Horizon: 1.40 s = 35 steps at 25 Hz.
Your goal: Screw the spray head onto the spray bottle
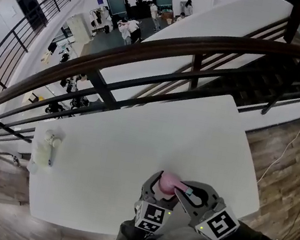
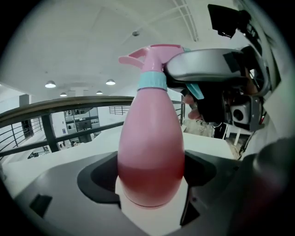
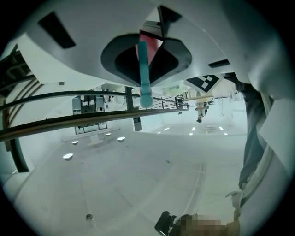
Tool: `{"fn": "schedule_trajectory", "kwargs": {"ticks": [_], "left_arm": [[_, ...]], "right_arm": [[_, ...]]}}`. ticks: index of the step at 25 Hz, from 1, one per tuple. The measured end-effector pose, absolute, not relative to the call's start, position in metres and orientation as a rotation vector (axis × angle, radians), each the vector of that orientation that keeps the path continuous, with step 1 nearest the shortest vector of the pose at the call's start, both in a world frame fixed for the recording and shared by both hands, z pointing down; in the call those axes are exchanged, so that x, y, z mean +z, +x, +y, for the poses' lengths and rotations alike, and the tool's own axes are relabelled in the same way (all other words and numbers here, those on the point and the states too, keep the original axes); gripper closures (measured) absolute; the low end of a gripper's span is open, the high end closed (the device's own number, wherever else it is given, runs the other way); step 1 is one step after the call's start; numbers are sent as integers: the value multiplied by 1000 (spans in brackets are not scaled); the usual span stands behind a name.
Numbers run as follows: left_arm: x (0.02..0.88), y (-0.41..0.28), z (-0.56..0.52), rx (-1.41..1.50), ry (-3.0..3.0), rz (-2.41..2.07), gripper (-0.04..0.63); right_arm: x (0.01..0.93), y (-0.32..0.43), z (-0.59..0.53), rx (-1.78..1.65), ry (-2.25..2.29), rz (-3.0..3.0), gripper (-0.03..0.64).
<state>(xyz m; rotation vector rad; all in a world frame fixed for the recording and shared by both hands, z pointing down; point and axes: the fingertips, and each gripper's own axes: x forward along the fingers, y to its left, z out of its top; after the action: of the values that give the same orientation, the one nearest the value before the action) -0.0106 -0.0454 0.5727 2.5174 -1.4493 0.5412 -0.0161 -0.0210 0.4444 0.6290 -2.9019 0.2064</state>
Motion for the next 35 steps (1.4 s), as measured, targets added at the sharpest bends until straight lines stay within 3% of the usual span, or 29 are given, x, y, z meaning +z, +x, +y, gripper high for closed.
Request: {"fn": "schedule_trajectory", "kwargs": {"ticks": [13,17,18,20,25,28,31,32,34,35], "left_arm": [[586,-19,-39,676,2409,-1420,187],[589,-20,-38,725,2398,-1421,187],[589,-18,-37,724,2410,-1416,187],[584,-9,-33,683,2484,-1368,187],[552,34,-5,415,2779,-946,186],[550,36,-6,411,2768,-930,186],[556,18,-22,470,2670,-1136,187],[559,13,-27,496,2631,-1212,186],[565,7,-35,527,2550,-1338,186],[566,5,-37,539,2512,-1390,187]], "right_arm": [[452,-5,-14,388,509,-2932,578],[450,-5,-16,159,528,-2891,578],[446,-5,-14,63,495,-2902,563],[445,-7,0,-75,323,-2905,353],[434,-14,33,-23,-195,-2890,324],[422,-20,29,77,-223,-2926,324],[429,-27,6,-41,52,-2928,327],[433,-26,-2,-114,179,-2901,358],[433,-25,-13,-194,391,-2889,525],[430,-25,-17,-171,466,-2912,525]]}}
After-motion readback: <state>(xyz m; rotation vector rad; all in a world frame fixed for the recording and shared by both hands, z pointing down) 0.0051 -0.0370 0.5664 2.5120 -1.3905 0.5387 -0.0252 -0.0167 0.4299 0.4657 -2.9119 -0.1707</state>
